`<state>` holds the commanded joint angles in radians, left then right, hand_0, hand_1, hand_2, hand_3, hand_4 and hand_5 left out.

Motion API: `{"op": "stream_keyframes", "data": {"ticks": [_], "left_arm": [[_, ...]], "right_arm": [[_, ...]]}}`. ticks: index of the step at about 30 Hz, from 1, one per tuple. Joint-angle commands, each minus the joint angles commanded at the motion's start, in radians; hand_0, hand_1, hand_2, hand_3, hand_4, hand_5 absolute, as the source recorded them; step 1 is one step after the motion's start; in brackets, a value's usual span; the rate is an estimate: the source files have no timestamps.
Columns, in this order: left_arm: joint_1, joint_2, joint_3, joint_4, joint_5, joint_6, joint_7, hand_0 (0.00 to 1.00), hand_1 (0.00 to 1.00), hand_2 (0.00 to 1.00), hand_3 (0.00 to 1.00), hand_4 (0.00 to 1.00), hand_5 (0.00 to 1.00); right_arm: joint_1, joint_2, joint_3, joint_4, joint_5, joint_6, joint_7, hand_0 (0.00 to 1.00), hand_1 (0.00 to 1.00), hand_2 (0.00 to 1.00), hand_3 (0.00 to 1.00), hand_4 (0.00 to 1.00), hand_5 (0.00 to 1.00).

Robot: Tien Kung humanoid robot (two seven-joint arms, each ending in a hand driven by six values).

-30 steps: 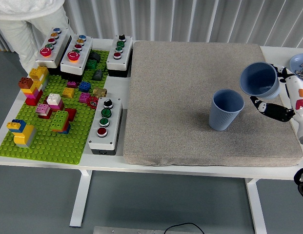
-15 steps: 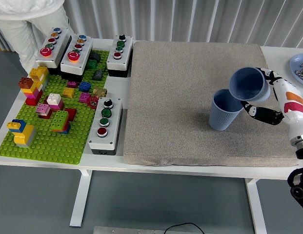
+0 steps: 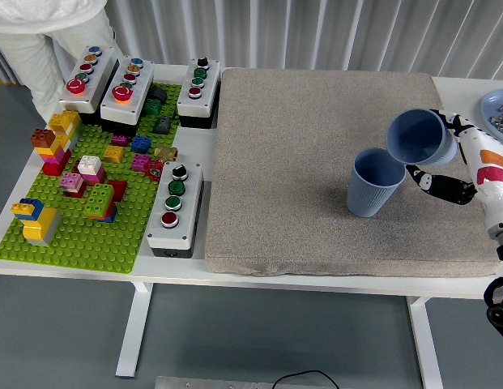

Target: Pick cup pour cup place

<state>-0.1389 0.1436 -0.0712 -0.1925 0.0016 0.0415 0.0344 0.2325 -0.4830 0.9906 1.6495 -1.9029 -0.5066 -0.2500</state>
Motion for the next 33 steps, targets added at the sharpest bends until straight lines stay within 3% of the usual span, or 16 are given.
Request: {"op": "stream_keyframes", "data": {"ticks": [8,33], "left_arm": [[-0.002,0.001,0.002,0.000,-0.002,0.000,-0.001,0.697,0.715,0.723,0.624,0.487,0.921],[-0.003,0.004,0.005,0.000,-0.008,0.000,-0.002,0.697,0.716,0.723,0.624,0.490,0.922]], "right_arm": [[0.032,-0.037,-0.050,-0.022,-0.052,-0.055,0.005,0.770,0.613,0.521,0.628,0.701,0.196],[0.088,-0.076,-0.156,-0.040,-0.133,-0.087,-0.036,0.818,0.618,0.521,0.622,0.689,0.156]]}}
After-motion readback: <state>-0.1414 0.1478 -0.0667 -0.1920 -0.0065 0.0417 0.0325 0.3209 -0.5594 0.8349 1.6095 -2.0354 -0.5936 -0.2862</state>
